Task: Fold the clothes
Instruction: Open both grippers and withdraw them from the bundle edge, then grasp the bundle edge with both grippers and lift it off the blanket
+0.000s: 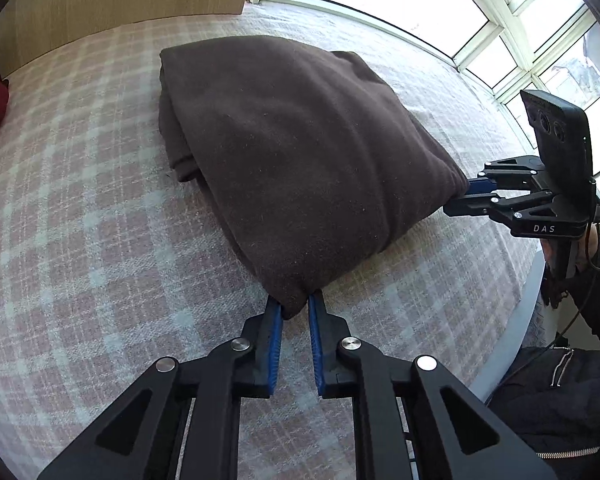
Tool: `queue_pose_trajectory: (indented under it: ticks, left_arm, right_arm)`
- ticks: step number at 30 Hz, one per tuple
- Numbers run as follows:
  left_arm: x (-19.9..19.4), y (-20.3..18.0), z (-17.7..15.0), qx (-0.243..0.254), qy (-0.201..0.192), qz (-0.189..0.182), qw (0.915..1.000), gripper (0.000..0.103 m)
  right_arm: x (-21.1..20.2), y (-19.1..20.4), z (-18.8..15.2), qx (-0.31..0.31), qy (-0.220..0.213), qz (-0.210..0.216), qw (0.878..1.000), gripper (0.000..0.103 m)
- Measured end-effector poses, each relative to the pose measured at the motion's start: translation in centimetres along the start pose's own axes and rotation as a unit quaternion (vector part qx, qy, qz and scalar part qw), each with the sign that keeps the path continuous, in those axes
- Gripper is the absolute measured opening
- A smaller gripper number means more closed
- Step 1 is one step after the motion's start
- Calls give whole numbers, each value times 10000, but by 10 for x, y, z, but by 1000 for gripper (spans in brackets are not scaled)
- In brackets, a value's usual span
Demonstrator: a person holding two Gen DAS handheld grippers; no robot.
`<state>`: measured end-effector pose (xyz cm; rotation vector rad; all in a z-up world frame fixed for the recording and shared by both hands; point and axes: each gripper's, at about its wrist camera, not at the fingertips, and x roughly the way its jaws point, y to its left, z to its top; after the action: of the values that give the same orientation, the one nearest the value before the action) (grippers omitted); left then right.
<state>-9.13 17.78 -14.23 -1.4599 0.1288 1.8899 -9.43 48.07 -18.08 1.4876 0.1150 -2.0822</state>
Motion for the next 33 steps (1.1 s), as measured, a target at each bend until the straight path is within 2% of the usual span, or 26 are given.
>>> queue_pose_trajectory:
  ticks: [6,8,11,12,15,16,20,21,22,24,26,28,29,30,31,32,33]
  left_arm:
    - [-34,-6,15,300,-325,131,9989,9]
    - [-27,-1,18,247,-255,81,9993,9]
    - [-1,8,12,166,97,70,9998,8]
    - [6,8,7,204,210,114,9995,8]
    - [2,11,3,156,159,80,9997,8]
    - [-4,12,1,171,180,127,9996,8]
    - [-30,17,-8,170,163,357,9991,6]
    - [-40,16,-6,120,9,311,9994,6]
    - [-49,15,-4,85,-147,257,9995,6]
    - [-54,3,9,212,-501,39,9985,9]
    - [-47,-11,21,466,-692,-96,9965,11]
    - [-19,-12,27,627,-500,52,9968,13]
    - [-6,1,25,407,-335,-29,9986,16]
    - [7,13,24,187,-170,-110,9996,24]
    - [18,25,23,-24,-16,-185,9998,24]
    - [12,30,24,-134,31,-204,9997,24]
    - [0,28,32,-44,-67,-130,9999,22]
  right_arm:
    - [-31,11,16,-227,-392,-9,9990,15]
    - [-21,-2,11,-30,-264,102,9996,14]
    - [18,-19,-4,261,277,-96,9992,6]
    - [23,-19,-8,281,319,-183,9989,4]
    - [20,-20,-13,307,447,-374,9978,4]
    - [10,-20,-14,322,351,-531,9975,4]
    - [-38,-8,-7,316,-302,-880,9952,17]
    - [-51,-5,-4,308,-485,-938,9939,26]
    - [-53,2,3,256,-645,-818,9942,40]
    - [-57,16,17,143,-960,-550,9938,50]
    - [-38,25,30,71,-918,-444,9948,50]
    - [-7,26,33,-44,-622,-594,9963,50]
    - [12,16,25,-15,-332,-633,9974,50]
    - [26,5,16,168,-148,-385,9990,51]
    - [22,-2,14,277,-109,-294,9991,51]
    - [15,-8,12,379,-81,-217,9990,51]
    - [9,-15,11,482,-53,-140,9987,51]
